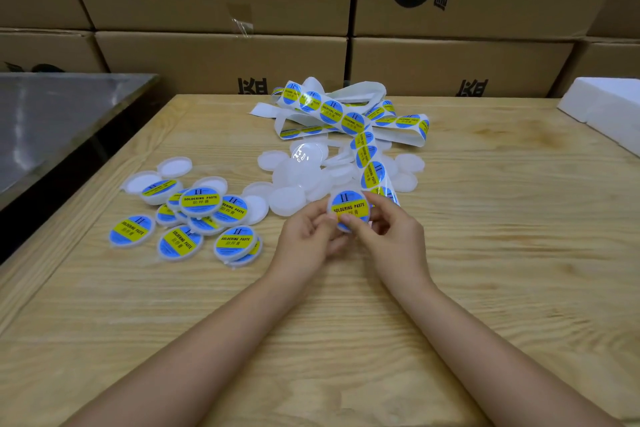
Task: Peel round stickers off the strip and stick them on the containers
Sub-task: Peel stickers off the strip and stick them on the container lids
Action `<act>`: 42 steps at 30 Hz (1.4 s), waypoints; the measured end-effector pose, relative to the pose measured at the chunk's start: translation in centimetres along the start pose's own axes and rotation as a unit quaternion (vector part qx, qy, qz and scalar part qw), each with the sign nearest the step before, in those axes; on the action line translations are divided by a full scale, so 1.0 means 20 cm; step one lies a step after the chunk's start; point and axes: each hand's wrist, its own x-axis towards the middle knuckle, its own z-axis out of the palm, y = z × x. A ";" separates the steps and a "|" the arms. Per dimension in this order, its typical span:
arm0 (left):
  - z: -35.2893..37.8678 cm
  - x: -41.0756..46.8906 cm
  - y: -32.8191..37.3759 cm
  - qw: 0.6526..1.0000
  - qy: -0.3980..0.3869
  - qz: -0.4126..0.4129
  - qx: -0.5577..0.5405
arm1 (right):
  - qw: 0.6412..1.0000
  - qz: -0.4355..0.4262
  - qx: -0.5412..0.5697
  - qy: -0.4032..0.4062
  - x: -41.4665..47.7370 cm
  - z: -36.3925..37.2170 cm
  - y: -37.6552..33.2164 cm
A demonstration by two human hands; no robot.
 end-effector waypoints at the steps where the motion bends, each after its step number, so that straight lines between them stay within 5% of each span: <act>1: -0.01 0.00 0.01 0.999 -0.008 -0.032 -0.044 | 1.000 -0.015 -0.013 0.003 0.00 0.00 0.00; 11: -0.05 0.02 0.04 0.979 -0.077 -0.126 -0.143 | 0.995 -0.060 -0.035 0.069 0.02 -0.02 0.04; 19: -0.08 0.04 0.03 0.974 -0.059 -0.119 -0.181 | 0.997 -0.065 -0.048 -0.016 -0.01 0.00 -0.01; 33: -0.04 0.01 0.01 0.987 -0.092 -0.107 -0.081 | 0.996 -0.009 0.003 0.090 0.03 -0.01 0.04; 42: -0.05 0.02 0.01 0.988 -0.089 -0.075 -0.103 | 0.999 -0.009 0.026 -0.037 0.00 -0.01 -0.01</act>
